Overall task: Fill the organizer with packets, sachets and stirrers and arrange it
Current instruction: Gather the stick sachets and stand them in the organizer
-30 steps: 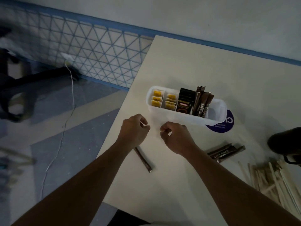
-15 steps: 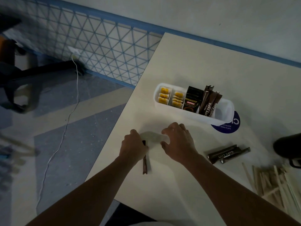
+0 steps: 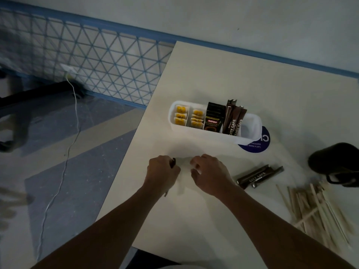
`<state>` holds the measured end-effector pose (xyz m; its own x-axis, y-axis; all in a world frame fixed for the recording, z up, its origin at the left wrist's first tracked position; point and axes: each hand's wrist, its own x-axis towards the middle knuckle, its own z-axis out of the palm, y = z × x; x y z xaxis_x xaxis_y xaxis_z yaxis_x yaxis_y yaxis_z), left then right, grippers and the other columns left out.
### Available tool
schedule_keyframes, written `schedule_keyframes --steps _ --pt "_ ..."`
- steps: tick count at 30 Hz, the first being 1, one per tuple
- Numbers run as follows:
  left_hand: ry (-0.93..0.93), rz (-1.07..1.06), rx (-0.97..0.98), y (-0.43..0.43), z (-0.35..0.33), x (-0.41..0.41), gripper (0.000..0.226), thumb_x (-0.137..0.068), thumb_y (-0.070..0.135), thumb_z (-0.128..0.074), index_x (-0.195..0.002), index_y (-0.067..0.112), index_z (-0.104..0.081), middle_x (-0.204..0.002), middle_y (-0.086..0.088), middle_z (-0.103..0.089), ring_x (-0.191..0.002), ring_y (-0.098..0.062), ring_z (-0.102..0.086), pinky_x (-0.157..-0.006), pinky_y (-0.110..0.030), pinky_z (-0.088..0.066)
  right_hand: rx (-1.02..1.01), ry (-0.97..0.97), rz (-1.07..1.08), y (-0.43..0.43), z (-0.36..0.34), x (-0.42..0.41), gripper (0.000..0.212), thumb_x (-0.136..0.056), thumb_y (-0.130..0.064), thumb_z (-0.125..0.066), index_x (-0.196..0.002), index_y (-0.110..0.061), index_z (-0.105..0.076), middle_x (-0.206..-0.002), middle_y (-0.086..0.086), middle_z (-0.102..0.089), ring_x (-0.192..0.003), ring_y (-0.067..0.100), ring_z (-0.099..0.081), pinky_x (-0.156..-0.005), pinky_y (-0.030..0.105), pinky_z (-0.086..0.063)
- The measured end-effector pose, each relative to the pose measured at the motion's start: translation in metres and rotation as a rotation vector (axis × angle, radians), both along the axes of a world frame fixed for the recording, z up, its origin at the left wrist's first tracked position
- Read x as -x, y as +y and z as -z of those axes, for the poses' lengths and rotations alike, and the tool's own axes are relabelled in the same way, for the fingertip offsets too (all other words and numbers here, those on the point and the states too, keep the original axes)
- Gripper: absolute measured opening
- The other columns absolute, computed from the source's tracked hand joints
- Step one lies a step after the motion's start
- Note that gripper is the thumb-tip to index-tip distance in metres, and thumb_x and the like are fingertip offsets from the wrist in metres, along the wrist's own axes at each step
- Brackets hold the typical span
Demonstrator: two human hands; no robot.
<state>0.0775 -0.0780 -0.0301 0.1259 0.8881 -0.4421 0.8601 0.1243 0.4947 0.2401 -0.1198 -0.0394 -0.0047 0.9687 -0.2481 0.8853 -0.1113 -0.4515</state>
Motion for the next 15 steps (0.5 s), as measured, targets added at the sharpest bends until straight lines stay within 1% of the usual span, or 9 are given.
schedule_keyframes --steps 1,3,4,6,7,10,11,12,15 --pt "-0.017 0.029 -0.018 0.002 0.0 -0.005 0.022 -0.094 0.026 -0.059 -0.086 0.007 -0.069 -0.071 -0.002 -0.065 -0.061 -0.014 -0.062 -0.06 -0.019 -0.049 -0.001 0.01 0.02 -0.002 0.0 -0.003 0.025 -0.092 -0.031 -0.063 -0.116 -0.024 -0.066 -0.107 -0.006 -0.066 -0.088 0.01 -0.062 -0.076 0.027 -0.053" --pt "-0.077 0.058 -0.037 0.005 0.0 -0.015 0.026 -0.096 0.027 -0.056 -0.104 0.006 -0.068 -0.088 -0.007 -0.068 -0.071 -0.02 -0.067 -0.072 -0.029 -0.058 -0.014 0.035 0.068 -0.005 -0.003 -0.009 0.023 -0.092 -0.029 -0.064 -0.114 -0.024 -0.068 -0.106 -0.006 -0.068 -0.087 0.01 -0.064 -0.077 0.029 -0.056" --pt "-0.104 0.058 -0.032 0.006 -0.002 -0.02 0.029 -0.096 0.028 -0.056 -0.113 0.007 -0.066 -0.097 -0.009 -0.068 -0.076 -0.023 -0.068 -0.075 -0.035 -0.06 -0.021 0.045 0.095 -0.006 -0.005 -0.013 0.022 -0.092 -0.027 -0.064 -0.113 -0.024 -0.068 -0.105 -0.006 -0.069 -0.087 0.01 -0.064 -0.077 0.03 -0.056" --pt "-0.118 0.082 -0.037 0.007 -0.008 -0.034 0.031 -0.098 0.028 -0.054 -0.121 0.009 -0.062 -0.106 -0.009 -0.066 -0.081 -0.026 -0.069 -0.074 -0.039 -0.061 -0.035 0.057 0.156 -0.01 -0.008 -0.022 0.021 -0.092 -0.026 -0.063 -0.112 -0.023 -0.069 -0.103 -0.006 -0.07 -0.087 0.01 -0.064 -0.076 0.03 -0.056" --pt "-0.123 0.107 -0.048 0.007 -0.011 -0.04 0.031 -0.099 0.028 -0.053 -0.123 0.01 -0.06 -0.108 -0.009 -0.066 -0.084 -0.026 -0.069 -0.076 -0.04 -0.061 -0.049 0.059 0.186 -0.012 -0.009 -0.026 0.02 -0.092 -0.025 -0.064 -0.111 -0.022 -0.07 -0.102 -0.006 -0.07 -0.086 0.01 -0.064 -0.076 0.03 -0.056" --pt "-0.16 0.204 -0.091 0.005 -0.018 -0.061 0.03 -0.101 0.028 -0.05 -0.125 0.013 -0.058 -0.115 -0.006 -0.067 -0.099 -0.023 -0.066 -0.089 -0.037 -0.057 -0.087 0.061 0.28 -0.02 -0.014 -0.043 0.018 -0.09 -0.023 -0.064 -0.106 -0.021 -0.072 -0.097 -0.007 -0.073 -0.082 0.009 -0.066 -0.073 0.029 -0.057" --pt "-0.169 0.225 -0.082 0.004 -0.019 -0.068 0.029 -0.101 0.028 -0.048 -0.125 0.014 -0.057 -0.116 -0.005 -0.066 -0.101 -0.023 -0.065 -0.09 -0.036 -0.056 -0.095 0.053 0.316 -0.023 -0.015 -0.049 0.017 -0.09 -0.022 -0.063 -0.104 -0.021 -0.073 -0.095 -0.008 -0.073 -0.08 0.009 -0.066 -0.072 0.03 -0.058" --pt "-0.179 0.244 -0.063 0.003 -0.02 -0.076 0.029 -0.101 0.028 -0.047 -0.125 0.014 -0.056 -0.117 -0.006 -0.066 -0.101 -0.024 -0.065 -0.09 -0.036 -0.056 -0.1 0.043 0.359 -0.027 -0.016 -0.056 0.016 -0.089 -0.021 -0.063 -0.102 -0.021 -0.073 -0.093 -0.007 -0.074 -0.078 0.009 -0.067 -0.07 0.03 -0.058" --pt "-0.198 0.303 -0.015 0.0 -0.021 -0.098 0.029 -0.102 0.028 -0.046 -0.127 0.015 -0.055 -0.117 -0.007 -0.066 -0.098 -0.024 -0.065 -0.079 -0.029 -0.053 -0.119 0.014 0.508 -0.037 -0.019 -0.073 0.015 -0.087 -0.019 -0.063 -0.098 -0.019 -0.074 -0.089 -0.006 -0.075 -0.077 0.012 -0.069 -0.068 0.029 -0.057"
